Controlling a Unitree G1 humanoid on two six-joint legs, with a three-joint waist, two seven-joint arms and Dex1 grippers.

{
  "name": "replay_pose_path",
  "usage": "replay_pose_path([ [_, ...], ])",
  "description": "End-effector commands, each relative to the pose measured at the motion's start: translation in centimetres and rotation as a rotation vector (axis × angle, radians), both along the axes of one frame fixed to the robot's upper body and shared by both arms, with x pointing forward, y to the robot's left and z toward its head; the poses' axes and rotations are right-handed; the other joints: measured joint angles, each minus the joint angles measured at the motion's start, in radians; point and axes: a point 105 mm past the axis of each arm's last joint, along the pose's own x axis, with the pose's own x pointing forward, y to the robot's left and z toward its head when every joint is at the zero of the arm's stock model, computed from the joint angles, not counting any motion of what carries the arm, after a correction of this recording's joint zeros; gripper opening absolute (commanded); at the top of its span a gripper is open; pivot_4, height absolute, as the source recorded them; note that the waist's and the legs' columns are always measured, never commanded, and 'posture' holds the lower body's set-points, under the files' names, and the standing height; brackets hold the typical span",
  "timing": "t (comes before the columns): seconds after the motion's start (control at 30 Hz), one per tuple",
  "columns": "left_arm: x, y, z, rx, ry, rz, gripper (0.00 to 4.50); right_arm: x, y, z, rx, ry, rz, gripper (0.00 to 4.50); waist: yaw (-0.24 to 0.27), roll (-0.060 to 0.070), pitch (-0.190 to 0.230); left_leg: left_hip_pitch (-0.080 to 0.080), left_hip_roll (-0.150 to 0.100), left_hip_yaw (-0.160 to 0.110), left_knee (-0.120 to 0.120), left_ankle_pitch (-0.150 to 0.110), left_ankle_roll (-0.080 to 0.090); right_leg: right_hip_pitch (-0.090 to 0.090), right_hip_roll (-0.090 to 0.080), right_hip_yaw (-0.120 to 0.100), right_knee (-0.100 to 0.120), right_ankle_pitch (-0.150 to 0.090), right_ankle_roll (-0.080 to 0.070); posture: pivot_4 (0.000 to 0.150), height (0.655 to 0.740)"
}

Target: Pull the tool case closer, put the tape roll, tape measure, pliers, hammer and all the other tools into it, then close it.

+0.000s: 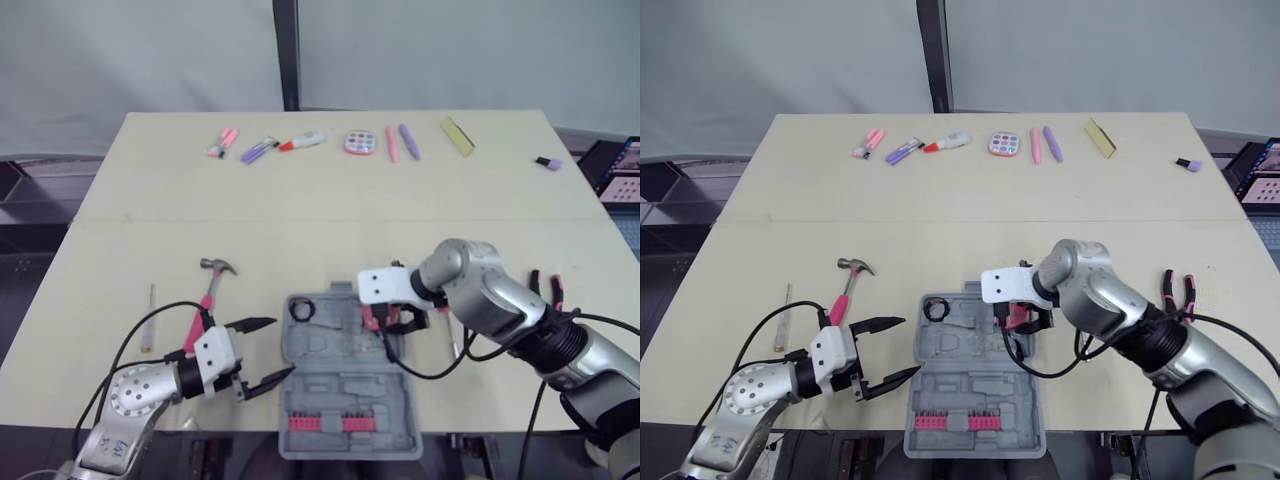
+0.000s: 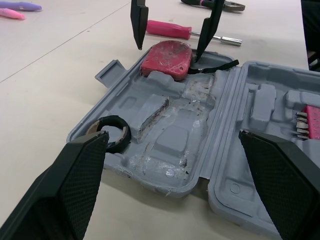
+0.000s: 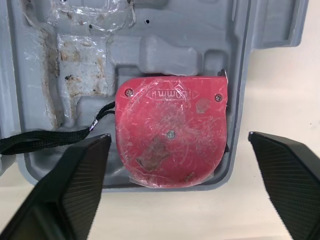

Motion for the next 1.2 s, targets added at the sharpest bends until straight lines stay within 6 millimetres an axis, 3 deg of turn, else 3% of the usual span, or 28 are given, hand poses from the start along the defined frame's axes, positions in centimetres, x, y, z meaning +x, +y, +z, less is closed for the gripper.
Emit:
replay_pose_path([
  [0.03,-0.3,-0.4,0.4,-0.003,-0.022,-0.01,4.5,0.2,-0.1,2.5,0.022,-0.058,0.014,4.46,0.0,0.0,0.0,0.0,0.0,0.0,0.0,0.0,0.0,0.0,0.0,0.0,0.0,0.0,0.0,0.15,0.7134],
  [0.17,-0.3,-0.4,0.5,-0.004,-0.021,-0.008,4.5,-0.2,-0.8,4.5,0.118,-0.053,-0.03,4.46,0.002,0.0,0.0,0.0,0.0,0.0,0.0,0.0,0.0,0.0,0.0,0.0,0.0,0.0,0.0,0.15,0.7134],
  [0.33,-0.4,-0.5,0.4,-0.001,-0.017,-0.016,4.5,-0.2,-2.0,5.1,0.338,-0.005,-0.123,4.46,0.005,-0.002,0.0,0.0,0.0,-0.001,0.0,0.0,0.0,0.001,0.0,0.0,-0.001,0.0,0.0,0.15,0.7134],
  [0.43,-0.2,-0.5,0.5,0.003,-0.019,-0.025,4.5,-0.5,-2.2,5.0,0.493,0.041,-0.156,3.52,0.004,-0.003,0.0,0.0,0.0,-0.001,0.0,0.0,0.0,0.002,0.0,0.0,-0.002,0.0,0.0,0.15,0.7134],
  [0.57,0.0,-0.4,0.6,0.01,-0.023,-0.032,4.5,-1.1,-2.1,5.0,0.631,0.04,-0.129,1.58,0.003,-0.003,0.0,0.0,0.001,0.0,0.0,0.0,0.0,0.002,0.0,-0.001,-0.001,0.0,0.0,0.15,0.7134],
  [1.2,-0.2,0.2,1.0,0.037,-0.018,-0.037,4.5,-0.6,-3.9,-0.1,0.807,0.026,-0.158,1.58,0.004,-0.003,0.001,0.0,0.001,0.0,0.0,0.0,0.0,0.004,0.001,-0.002,-0.002,0.0,0.0,0.15,0.7134],
])
